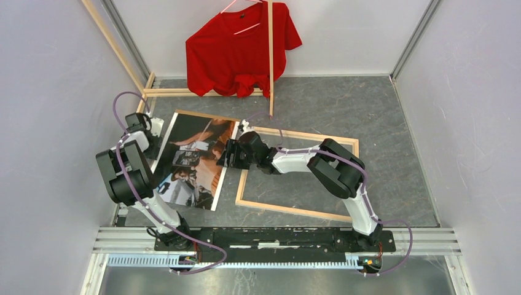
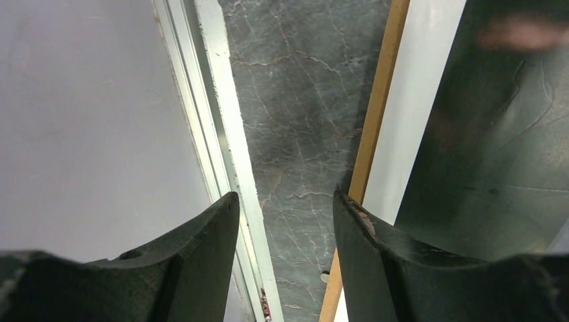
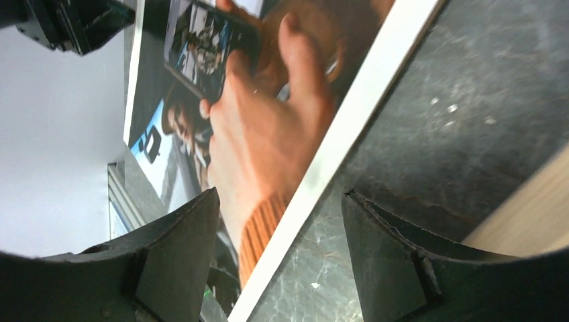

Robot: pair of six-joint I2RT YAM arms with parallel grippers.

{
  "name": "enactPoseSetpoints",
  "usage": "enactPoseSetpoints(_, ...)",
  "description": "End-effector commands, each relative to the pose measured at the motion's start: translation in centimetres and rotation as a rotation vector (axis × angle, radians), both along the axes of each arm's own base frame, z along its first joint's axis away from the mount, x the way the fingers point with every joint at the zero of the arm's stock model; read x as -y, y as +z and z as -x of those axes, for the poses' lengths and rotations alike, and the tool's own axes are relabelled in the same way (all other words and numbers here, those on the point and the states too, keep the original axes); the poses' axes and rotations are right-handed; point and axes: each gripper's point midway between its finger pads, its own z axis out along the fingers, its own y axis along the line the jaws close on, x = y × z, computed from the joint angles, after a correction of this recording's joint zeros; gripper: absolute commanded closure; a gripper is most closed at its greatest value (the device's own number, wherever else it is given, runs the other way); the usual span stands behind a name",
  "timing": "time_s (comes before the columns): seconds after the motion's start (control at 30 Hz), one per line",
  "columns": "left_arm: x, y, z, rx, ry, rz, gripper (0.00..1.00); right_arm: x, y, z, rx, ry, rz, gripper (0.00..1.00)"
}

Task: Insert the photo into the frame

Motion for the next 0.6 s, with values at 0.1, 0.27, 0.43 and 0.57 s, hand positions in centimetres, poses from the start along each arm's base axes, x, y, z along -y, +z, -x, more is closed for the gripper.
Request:
enactPoseSetpoints(0.1, 2.7, 0.3, -1.0, 0.047, -0.032, 0.114, 0.39, 1.4, -1.9, 0.2, -0.046, -0.014, 0.057, 0.26)
enactPoseSetpoints(0.27, 1.9, 2.9, -5.8, 0.183, 0.032, 0.140, 0.39, 3.1, -0.3, -3.7, 0.007, -0.107, 0.063, 0.23)
enactPoseSetpoints(0.43, 2.6, 3.3, -9.3, 0.215, 0.033, 0.159, 0.39, 3.9, -1.3, -7.0, 0.028, -0.171, 0.120, 0.21)
enactPoseSetpoints(0.57, 2.9, 3.1, -11.1, 0.234, 0.045, 0.127, 0.39, 4.4, -2.5, -9.2, 0.028, -0.213, 0.147, 0.21)
